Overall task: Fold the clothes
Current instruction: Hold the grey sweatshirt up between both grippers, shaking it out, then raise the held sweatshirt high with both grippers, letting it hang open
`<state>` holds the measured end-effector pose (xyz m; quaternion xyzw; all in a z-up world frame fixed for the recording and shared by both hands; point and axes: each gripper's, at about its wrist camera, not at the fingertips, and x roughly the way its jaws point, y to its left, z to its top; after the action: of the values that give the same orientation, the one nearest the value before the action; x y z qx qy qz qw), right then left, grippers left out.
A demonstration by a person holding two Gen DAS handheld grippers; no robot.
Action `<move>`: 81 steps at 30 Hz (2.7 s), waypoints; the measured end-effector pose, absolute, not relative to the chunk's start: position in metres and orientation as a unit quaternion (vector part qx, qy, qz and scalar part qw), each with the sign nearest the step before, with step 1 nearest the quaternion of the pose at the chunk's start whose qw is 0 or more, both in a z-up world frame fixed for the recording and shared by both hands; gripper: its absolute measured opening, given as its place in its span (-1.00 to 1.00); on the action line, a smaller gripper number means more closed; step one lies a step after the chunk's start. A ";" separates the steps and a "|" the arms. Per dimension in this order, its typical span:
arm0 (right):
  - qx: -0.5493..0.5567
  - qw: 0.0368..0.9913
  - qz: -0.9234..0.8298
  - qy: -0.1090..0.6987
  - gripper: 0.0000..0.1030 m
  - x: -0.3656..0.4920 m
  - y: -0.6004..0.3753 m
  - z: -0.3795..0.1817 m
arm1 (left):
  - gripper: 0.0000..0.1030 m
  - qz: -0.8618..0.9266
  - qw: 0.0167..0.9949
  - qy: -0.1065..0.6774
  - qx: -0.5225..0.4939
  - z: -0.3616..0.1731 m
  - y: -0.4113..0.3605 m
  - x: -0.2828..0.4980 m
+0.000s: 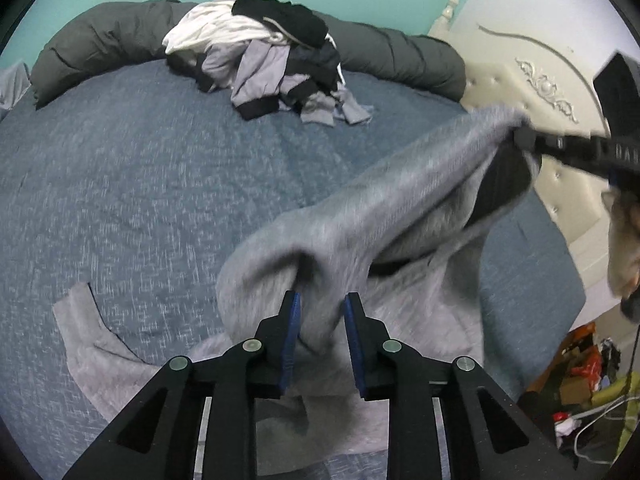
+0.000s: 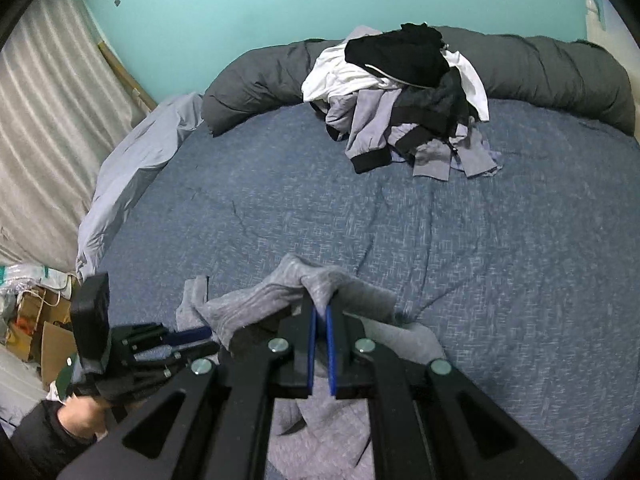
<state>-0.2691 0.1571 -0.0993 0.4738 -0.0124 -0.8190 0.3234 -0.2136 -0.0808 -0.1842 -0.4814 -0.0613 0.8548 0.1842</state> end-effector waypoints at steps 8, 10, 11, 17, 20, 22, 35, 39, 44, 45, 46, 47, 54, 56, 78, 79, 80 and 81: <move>0.478 0.327 -0.815 -0.025 -0.92 -0.276 0.159 -0.107 | -0.50 0.875 0.144 -0.041 -0.460 -0.202 -0.064 -0.214; 0.478 0.329 -0.814 -0.027 -0.92 -0.276 0.160 -0.108 | -0.50 0.880 0.135 -0.035 -0.454 -0.205 -0.058 -0.216; 0.477 0.330 -0.814 -0.027 -0.92 -0.276 0.159 -0.109 | -0.50 0.881 0.132 -0.031 -0.453 -0.206 -0.055 -0.217; 0.474 0.336 -0.813 -0.031 -0.92 -0.278 0.159 -0.110 | -0.47 0.889 0.108 -0.012 -0.445 -0.219 -0.037 -0.218; 0.473 0.343 -0.811 -0.030 -0.92 -0.276 0.157 -0.111 | -0.47 0.893 0.092 -0.033 -0.440 -0.222 -0.041 -0.221; 0.473 0.347 -0.809 -0.030 -0.92 -0.274 0.156 -0.112 | -0.47 0.893 0.087 -0.038 -0.439 -0.225 -0.042 -0.224; 0.470 0.336 -0.816 -0.023 -0.92 -0.275 0.169 -0.127 | -0.85 0.914 0.092 -0.044 -0.392 -0.197 -0.071 -0.220; 0.472 0.332 -0.816 -0.024 -0.92 -0.275 0.175 -0.137 | -0.85 0.920 0.095 -0.039 -0.378 -0.182 -0.079 -0.216; 0.472 0.334 -0.815 -0.026 -0.92 -0.273 0.176 -0.146 | -0.85 0.928 0.102 -0.023 -0.358 -0.165 -0.074 -0.211; 0.472 0.334 -0.816 -0.023 -0.92 -0.272 0.176 -0.148 | -0.85 0.929 0.104 -0.022 -0.355 -0.163 -0.074 -0.210; 0.473 0.338 -0.814 -0.022 -0.92 -0.270 0.176 -0.151 | -0.85 0.929 0.106 -0.023 -0.353 -0.160 -0.073 -0.209; 0.474 0.340 -0.812 -0.021 -0.92 -0.269 0.175 -0.154 | -0.85 0.930 0.108 -0.024 -0.352 -0.159 -0.073 -0.208; 0.485 0.341 -0.804 -0.034 -0.92 -0.261 0.177 -0.174 | -0.86 0.931 0.116 -0.018 -0.347 -0.153 -0.067 -0.204; 0.488 0.338 -0.803 -0.044 -0.92 -0.260 0.181 -0.179 | -0.86 0.931 0.118 -0.016 -0.345 -0.152 -0.065 -0.202; 0.301 0.363 -0.879 -0.072 -0.92 -0.209 0.228 0.041 | -0.87 0.972 0.122 0.011 -0.203 0.055 -0.063 -0.162; 0.287 0.365 -0.883 -0.071 -0.92 -0.202 0.230 0.062 | -0.87 0.974 0.122 0.013 -0.189 0.074 -0.063 -0.157; 0.277 0.366 -0.885 -0.071 -0.92 -0.197 0.232 0.078 | -0.87 0.977 0.121 0.017 -0.177 0.092 -0.062 -0.151; 0.265 0.367 -0.889 -0.069 -0.92 -0.191 0.233 0.096 | -0.87 0.979 0.120 0.021 -0.166 0.108 -0.062 -0.145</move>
<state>-0.1912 0.2334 0.0964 0.2651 -0.0693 -0.8888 0.3675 -0.1450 -0.0619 0.1083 -0.1663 0.0211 0.9785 0.1200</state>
